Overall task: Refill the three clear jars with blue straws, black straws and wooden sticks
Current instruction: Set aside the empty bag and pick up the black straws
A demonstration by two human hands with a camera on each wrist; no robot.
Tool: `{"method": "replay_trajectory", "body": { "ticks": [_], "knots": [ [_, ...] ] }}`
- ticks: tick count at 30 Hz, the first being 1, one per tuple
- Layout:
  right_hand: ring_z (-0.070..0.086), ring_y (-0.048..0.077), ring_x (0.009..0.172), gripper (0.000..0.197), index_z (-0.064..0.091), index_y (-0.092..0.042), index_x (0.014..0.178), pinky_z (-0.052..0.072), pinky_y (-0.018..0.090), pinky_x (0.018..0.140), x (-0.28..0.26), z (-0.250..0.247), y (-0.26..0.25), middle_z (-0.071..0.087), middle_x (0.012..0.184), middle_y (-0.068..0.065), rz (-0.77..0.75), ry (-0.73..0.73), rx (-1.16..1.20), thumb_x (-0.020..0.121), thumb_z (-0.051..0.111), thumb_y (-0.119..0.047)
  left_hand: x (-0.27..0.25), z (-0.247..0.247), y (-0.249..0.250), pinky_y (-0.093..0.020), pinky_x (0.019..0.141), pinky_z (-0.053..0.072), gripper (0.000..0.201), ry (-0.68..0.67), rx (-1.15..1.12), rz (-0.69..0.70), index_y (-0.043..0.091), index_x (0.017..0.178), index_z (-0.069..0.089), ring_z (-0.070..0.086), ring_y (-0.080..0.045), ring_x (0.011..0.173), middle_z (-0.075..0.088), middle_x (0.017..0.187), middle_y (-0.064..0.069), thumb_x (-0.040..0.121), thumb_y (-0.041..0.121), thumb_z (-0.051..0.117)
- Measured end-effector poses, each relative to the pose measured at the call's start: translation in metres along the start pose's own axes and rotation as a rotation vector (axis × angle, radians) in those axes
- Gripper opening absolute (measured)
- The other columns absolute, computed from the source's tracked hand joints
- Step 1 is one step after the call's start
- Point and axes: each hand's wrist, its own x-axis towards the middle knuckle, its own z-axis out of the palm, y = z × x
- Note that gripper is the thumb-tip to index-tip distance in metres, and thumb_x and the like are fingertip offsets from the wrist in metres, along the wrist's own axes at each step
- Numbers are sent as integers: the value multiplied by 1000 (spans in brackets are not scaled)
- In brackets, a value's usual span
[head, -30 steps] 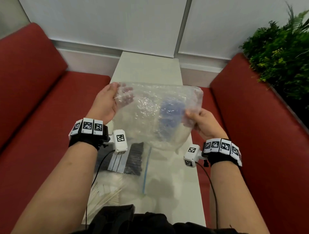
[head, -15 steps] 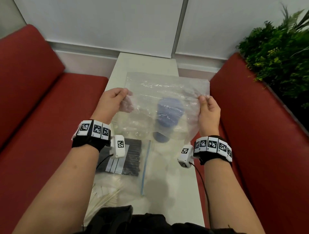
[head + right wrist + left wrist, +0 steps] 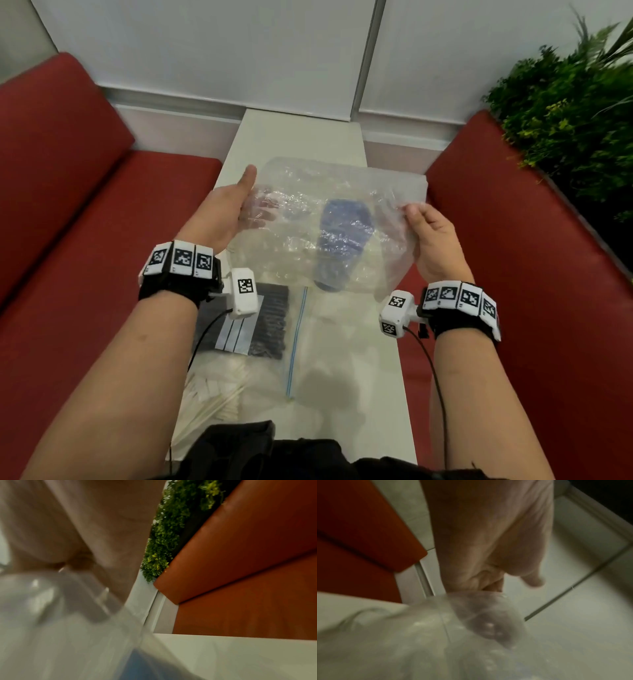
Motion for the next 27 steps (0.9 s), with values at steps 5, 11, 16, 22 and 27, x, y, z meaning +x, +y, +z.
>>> {"method": "replay_trajectory", "body": {
  "ticks": [5, 11, 16, 22, 27],
  "knots": [
    [72, 25, 95, 34, 67, -9, 114, 58, 41, 87, -4, -17, 2, 74, 109, 12, 172, -45, 55, 86, 76, -25, 1, -6, -8, -35, 92, 55, 15, -45, -27, 112, 13, 96, 75, 73, -18, 81, 77, 89, -7, 86, 25, 73],
    [69, 7, 65, 17, 57, -13, 101, 52, 25, 67, -6, -25, 7, 76, 74, -1, 215, 32, -307, 92, 71, -8, -3, -8, -7, -36, 108, 45, 14, 96, 55, 360, 28, 89, 80, 62, -13, 118, 68, 123, 11, 94, 21, 69],
    [33, 22, 147, 124, 9, -32, 159, 29, 44, 120, -7, -21, -23, 28, 163, 10, 156, 63, -787, 67, 91, -49, -12, 11, 24, -27, 111, 34, 18, -98, 275, 451, 40, 87, 66, 45, 2, 136, 48, 149, 22, 100, 33, 57],
    [32, 16, 148, 123, 26, -38, 155, 26, 44, 121, -5, 62, -49, 37, 159, -6, -8, -307, -1000, 52, 86, -66, -35, 47, 64, -29, 114, 26, 11, -330, 494, 513, 32, 98, 65, 36, 8, 140, 42, 150, 30, 102, 35, 56],
    [73, 22, 96, 19, 75, -16, 107, 58, 38, 90, -6, 76, -40, 78, 100, 3, -3, -220, -617, 89, 73, -9, -40, 50, 77, -41, 124, 18, 39, -54, 497, 696, 42, 131, 52, 19, -6, 152, 27, 161, 14, 94, 51, 62]
  ]
}}
